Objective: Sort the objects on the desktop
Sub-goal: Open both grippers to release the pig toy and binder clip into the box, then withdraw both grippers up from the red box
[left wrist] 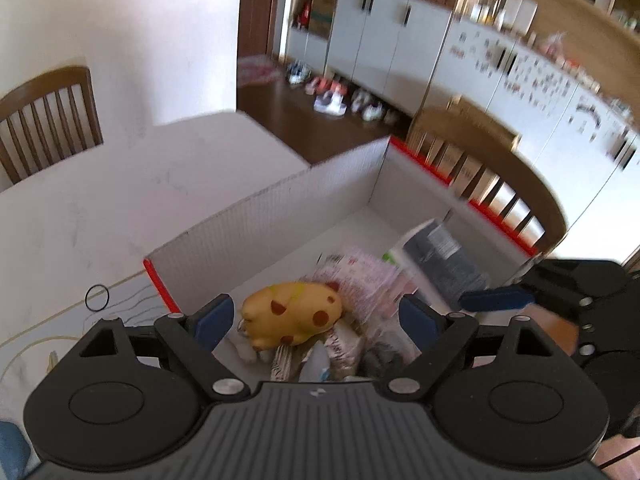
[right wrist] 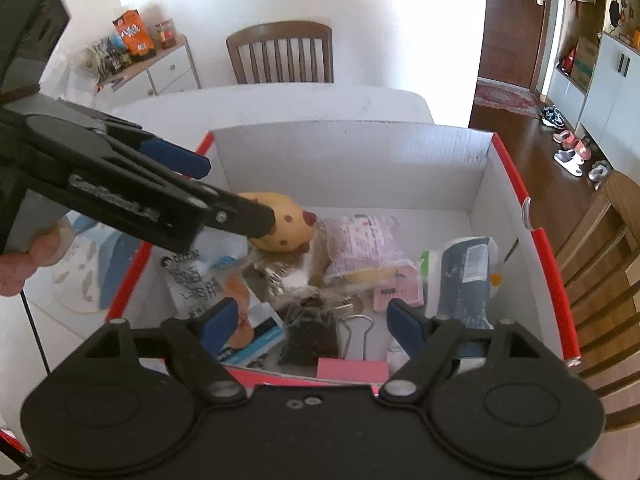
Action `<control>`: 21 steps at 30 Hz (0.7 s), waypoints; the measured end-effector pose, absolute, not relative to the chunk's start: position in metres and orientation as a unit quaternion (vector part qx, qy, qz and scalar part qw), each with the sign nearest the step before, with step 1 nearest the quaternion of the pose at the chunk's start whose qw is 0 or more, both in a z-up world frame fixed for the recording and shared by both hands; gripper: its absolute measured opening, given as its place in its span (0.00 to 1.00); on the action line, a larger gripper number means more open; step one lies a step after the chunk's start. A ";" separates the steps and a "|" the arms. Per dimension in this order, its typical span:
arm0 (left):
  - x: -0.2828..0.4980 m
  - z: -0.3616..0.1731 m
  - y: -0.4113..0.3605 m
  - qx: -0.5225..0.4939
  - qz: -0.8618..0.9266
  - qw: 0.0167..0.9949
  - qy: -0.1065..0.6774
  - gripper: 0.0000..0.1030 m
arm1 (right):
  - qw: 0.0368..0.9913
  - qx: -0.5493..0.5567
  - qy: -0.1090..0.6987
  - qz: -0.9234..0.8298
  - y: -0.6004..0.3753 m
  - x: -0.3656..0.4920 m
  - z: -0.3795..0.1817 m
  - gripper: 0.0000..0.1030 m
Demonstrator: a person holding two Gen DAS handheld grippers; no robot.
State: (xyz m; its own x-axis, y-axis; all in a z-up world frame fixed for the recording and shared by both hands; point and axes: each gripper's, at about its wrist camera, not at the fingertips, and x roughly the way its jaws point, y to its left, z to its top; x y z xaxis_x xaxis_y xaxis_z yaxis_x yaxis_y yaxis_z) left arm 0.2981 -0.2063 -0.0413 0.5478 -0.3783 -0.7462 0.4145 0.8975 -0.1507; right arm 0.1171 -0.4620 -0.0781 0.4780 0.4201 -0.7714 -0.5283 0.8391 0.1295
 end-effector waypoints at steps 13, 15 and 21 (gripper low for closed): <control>0.255 -0.014 -0.181 -0.040 -0.256 0.899 0.354 0.87 | 0.869 -0.015 0.412 0.272 -0.472 0.105 -0.065 0.83; 0.252 -0.013 -0.180 -0.036 -0.253 0.899 0.357 0.87 | 0.871 -0.012 0.409 0.271 -0.473 0.102 -0.064 0.84; 0.239 -0.016 -0.182 -0.017 -0.240 0.904 0.353 1.00 | 0.877 -0.007 0.394 0.276 -0.476 0.093 -0.056 0.85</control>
